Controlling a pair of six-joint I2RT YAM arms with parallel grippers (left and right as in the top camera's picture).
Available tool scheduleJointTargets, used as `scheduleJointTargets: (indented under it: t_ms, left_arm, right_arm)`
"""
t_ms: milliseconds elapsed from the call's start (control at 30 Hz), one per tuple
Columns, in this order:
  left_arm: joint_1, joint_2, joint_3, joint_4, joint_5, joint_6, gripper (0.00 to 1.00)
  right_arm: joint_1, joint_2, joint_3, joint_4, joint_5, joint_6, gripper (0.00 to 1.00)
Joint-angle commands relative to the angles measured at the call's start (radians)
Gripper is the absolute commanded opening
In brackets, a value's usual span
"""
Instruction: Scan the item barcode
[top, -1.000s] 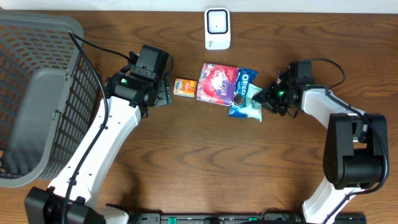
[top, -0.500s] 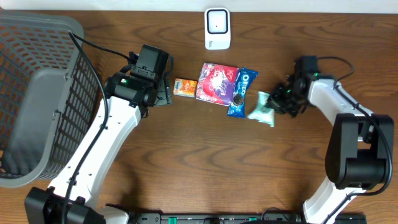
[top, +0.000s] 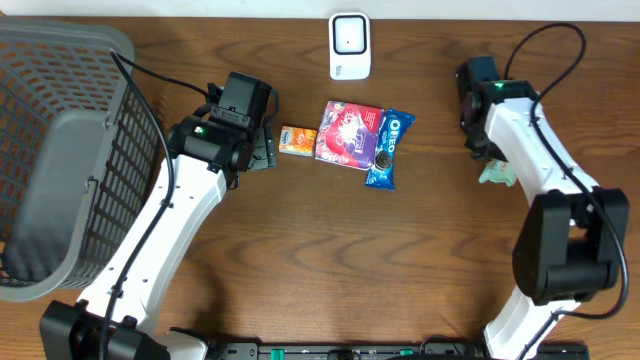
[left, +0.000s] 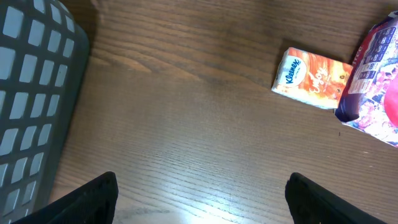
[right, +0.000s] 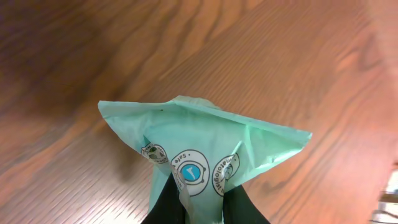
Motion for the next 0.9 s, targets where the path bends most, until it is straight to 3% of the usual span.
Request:
scheduleJointTargets:
  t_ms: [0,200,267,367,500,533,633,667,867]
  left_arm:
    - [0.002,0.006,0.007,-0.003,-0.019,-0.009,0.86]
    - [0.002,0.006,0.007,-0.003,-0.019,-0.009,0.86]
    - [0.002,0.006,0.007,-0.003,-0.02,-0.009,0.86]
    - [0.002,0.006,0.007,-0.003,-0.02,-0.009,0.86]
    - [0.002,0.006,0.007,-0.003,-0.019,-0.009,0.86]
    - [0.002,0.006,0.007,-0.003,-0.02,-0.009,0.86]
    - [0.002,0.006,0.007,-0.003,-0.019,-0.009,0.86]
    - [0.002,0.006,0.007,-0.003,-0.019,-0.009,0.86]
    - [0.002,0.006,0.007,-0.003,-0.019,-0.009,0.86]
  right_arm:
    - [0.02,0.078,0.0,0.002,0.116,0.025,0.01]
    - [0.085,0.179,0.0,0.017,0.109,0.024,0.04]
    - [0.105,0.213,0.0,0.028,0.108,0.024,0.08]
    - [0.138,0.246,0.0,0.029,0.063,0.024,0.23]
    - [0.178,0.246,0.016,0.026,-0.025,0.014,0.3]
    - [0.189,0.246,0.03,0.026,-0.048,-0.002,0.34]
    - [0.216,0.246,0.087,0.011,-0.106,-0.042,0.66]
    - [0.22,0.246,0.111,0.002,-0.128,-0.052,0.69]
    - [0.206,0.246,0.356,-0.075,-0.408,-0.182,0.69]
